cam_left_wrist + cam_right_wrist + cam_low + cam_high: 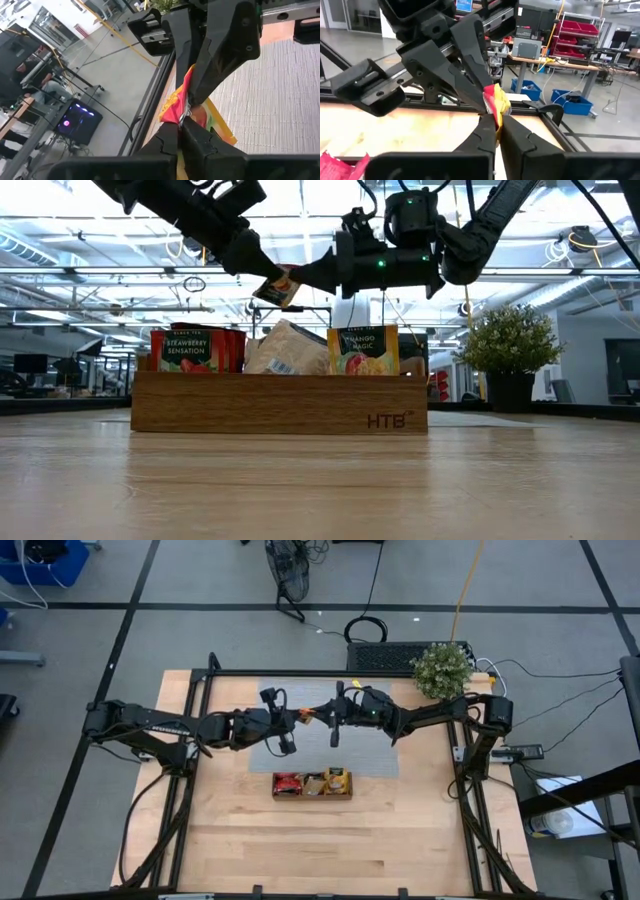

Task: Pick & Place Tea
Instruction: Put the yellow tea bag into the right section of the wooden organizer

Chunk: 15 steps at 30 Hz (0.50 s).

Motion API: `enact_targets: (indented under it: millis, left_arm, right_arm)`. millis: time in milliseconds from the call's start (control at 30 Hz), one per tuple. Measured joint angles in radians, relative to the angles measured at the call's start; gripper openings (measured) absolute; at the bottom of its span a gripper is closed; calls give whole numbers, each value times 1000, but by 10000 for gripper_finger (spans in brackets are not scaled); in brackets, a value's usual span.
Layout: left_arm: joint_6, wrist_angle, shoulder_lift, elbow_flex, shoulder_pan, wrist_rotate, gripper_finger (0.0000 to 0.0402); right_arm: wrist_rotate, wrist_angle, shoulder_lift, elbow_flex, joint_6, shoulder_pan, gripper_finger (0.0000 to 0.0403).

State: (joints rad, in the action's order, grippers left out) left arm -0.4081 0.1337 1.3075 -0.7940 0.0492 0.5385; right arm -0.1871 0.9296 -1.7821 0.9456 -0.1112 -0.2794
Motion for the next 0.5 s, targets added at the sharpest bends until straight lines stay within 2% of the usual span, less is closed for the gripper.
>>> enact_targets:
  millis: [167, 333, 433, 500]
  left_arm:
    - [43, -20, -32, 1, -20, 8, 60]
    - [77, -87, -138, 1, -34, 8, 93]
    - [92, -139, -212, 4, -21, -24, 101]
    - [100, -132, -262, 24, 6, -77, 102]
  right_arm:
    - [3, -49, 28, 0, -36, 0, 3]
    - [6, -209, 95, -1, -83, 14, 2]
    - [9, -348, 158, -2, -162, 72, 1]
    - [47, -469, 205, -2, -213, 133, 1]
